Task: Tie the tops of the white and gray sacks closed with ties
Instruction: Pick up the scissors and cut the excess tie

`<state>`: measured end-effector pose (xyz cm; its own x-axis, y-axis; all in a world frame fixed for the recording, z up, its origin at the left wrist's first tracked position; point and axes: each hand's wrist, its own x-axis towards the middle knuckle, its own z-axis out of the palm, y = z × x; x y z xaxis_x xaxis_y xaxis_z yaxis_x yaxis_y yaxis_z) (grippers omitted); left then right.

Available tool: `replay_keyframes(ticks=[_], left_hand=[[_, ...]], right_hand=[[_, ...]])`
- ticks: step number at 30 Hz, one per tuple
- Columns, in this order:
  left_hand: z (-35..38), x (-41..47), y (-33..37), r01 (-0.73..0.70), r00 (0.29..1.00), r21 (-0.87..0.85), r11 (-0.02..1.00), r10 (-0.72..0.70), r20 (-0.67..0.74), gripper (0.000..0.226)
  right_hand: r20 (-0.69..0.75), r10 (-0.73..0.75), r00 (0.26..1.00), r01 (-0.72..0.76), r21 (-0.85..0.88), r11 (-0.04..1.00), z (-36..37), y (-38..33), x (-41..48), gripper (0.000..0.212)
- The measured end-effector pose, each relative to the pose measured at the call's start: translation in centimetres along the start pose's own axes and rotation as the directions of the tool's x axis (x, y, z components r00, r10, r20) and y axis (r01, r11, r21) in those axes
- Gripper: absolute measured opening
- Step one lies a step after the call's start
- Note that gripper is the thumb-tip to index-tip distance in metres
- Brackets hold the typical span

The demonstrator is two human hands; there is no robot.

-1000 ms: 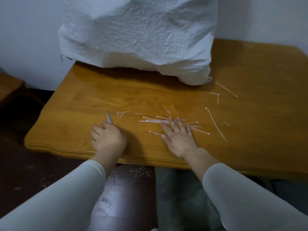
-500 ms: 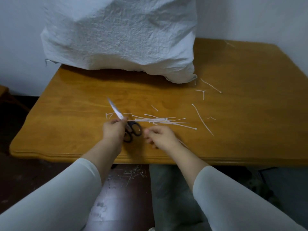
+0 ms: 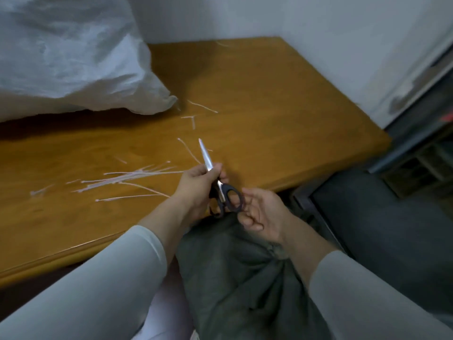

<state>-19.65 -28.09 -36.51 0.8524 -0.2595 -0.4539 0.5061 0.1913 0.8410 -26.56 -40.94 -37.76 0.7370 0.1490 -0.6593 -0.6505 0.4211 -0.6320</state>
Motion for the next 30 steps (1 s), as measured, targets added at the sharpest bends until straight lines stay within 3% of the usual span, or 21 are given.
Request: replay_keyframes(ticks=[2,5,8,13,16,18,20,22,25,30], left_hand=[[3.4,-0.3,-2.0,0.086,0.992,0.017,0.996,-0.088,0.095,0.021],[7.6,-0.6,-5.3,0.176,0.951,0.116,0.977,-0.199,0.235,0.023],[10.6,-1.1,-8.2,0.237,0.896,0.228,0.944,-0.303,0.324,0.02],[12.0,-1.4,-12.9,0.394,0.904,0.357,0.847,-0.427,0.014,0.021],[11.7,-1.2,-16.7,0.458,0.88,0.43,0.778,-0.466,-0.095,0.016],[11.7,-0.8,-19.5,0.346,0.931,0.592,0.728,-0.344,-0.121,0.009],[12.2,-0.4,-21.3,0.047,0.994,0.851,0.523,-0.106,0.01,0.02],[13.1,0.0,-22.4,-0.216,0.974,0.926,0.308,-0.006,0.229,0.03],[14.5,1.6,-24.2,-0.419,0.904,0.905,0.077,-0.05,0.424,0.041],[15.8,4.4,-27.1,-0.545,0.826,0.836,-0.058,-0.205,0.524,0.036]], right_hand=[[0.029,0.009,1.0,-0.009,-0.002,1.0,-3.3,0.3,-2.3,0.016],[0.023,-0.008,1.0,0.008,-0.002,1.0,-7.4,1.3,-5.4,0.019],[-0.092,-0.037,0.995,0.033,-0.038,0.999,-10.8,2.8,-7.4,0.019],[-0.346,-0.029,0.938,-0.017,-0.128,0.992,-17.0,5.8,-9.6,0.016],[-0.455,0.009,0.891,-0.098,-0.173,0.98,-20.1,7.6,-10.7,0.024],[-0.487,0.024,0.873,-0.131,-0.186,0.974,-21.7,8.8,-10.9,0.029],[-0.501,0.052,0.864,-0.156,-0.166,0.974,-23.1,10.1,-10.6,0.034],[-0.485,0.074,0.871,-0.172,-0.161,0.972,-24.1,11.3,-10.3,0.039],[-0.479,0.086,0.873,-0.19,-0.174,0.966,-25.1,13.0,-9.8,0.038],[-0.471,0.05,0.881,-0.184,-0.243,0.952,-26.9,15.7,-8.3,0.039]])
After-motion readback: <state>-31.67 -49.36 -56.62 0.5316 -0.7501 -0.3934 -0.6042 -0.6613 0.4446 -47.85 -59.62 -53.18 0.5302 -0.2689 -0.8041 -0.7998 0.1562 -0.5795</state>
